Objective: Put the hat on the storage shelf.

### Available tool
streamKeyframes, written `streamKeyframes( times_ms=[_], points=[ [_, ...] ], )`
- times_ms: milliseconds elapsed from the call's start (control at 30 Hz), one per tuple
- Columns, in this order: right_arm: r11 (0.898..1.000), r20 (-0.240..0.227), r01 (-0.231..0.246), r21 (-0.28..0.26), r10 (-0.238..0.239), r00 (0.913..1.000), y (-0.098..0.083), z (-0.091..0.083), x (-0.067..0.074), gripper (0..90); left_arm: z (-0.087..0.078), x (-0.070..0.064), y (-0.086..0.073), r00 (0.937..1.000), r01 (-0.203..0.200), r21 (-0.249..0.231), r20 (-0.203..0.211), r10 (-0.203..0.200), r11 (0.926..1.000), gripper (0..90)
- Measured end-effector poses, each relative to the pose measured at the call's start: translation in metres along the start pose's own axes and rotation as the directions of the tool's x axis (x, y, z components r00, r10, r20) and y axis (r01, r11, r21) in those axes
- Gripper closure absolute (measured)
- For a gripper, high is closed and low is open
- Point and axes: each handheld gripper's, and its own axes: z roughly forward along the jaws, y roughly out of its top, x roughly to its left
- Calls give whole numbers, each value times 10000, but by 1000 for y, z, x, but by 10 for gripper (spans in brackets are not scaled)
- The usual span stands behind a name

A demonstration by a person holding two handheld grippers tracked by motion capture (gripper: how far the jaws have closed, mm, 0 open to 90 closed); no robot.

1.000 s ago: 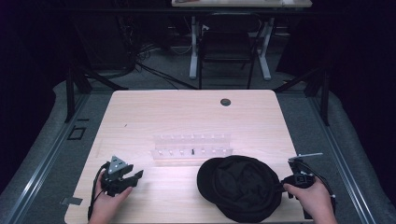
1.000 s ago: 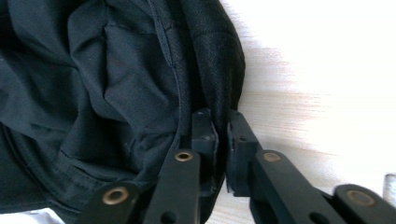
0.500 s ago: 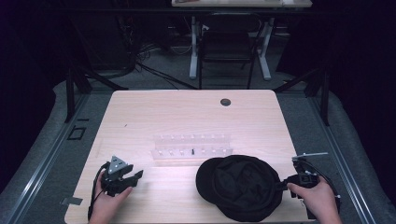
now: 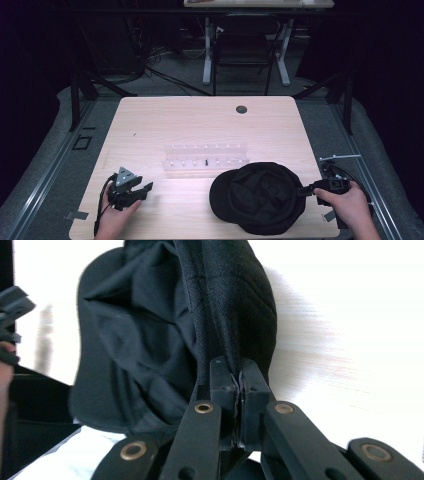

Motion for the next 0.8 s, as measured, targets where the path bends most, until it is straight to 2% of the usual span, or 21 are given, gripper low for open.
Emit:
streamKeyframes(
  times_ms=[100,167,333,367,400,433,500,600,633,667,800],
  points=[
    [10000,-338,-25,-80,23,9994,2,-5,4,880,0,0,0,10000,-7,0,-12,7,10000,509],
    [9999,-447,93,105,-88,9990,4,-11,5,880,0,0,0,10000,-7,5,-6,7,10000,510],
    [9998,-500,58,-163,-67,9987,8,-22,11,881,1,0,0,10000,-15,-5,-8,15,10000,510],
    [9999,-308,156,-45,-157,9994,9,-26,13,881,1,0,0,10000,-19,-3,-9,19,10000,510],
    [9998,-592,91,-166,-101,9982,9,-27,13,881,1,0,0,10000,-28,4,-11,28,10000,510],
    [9997,-592,41,-260,-57,9982,10,-28,15,881,1,0,0,10000,-27,5,-12,27,10000,510],
    [9995,-616,153,-272,-169,9980,11,-32,17,881,1,0,0,10000,-27,-6,-3,27,10000,510],
    [9995,-655,68,-312,-89,9978,14,-36,21,881,0,0,0,10000,-20,-4,-11,20,10000,510],
    [9994,-621,255,-220,-268,9977,14,-38,21,881,0,0,0,10000,-27,7,-12,27,10000,510],
    [9994,-616,132,-317,-152,9980,15,-39,23,881,1,0,0,10000,-28,8,-12,28,10000,510],
    [9996,-627,234,-163,-244,9977,18,-47,28,881,1,-1,0,10000,-34,6,-15,34,10000,510]
  ],
)
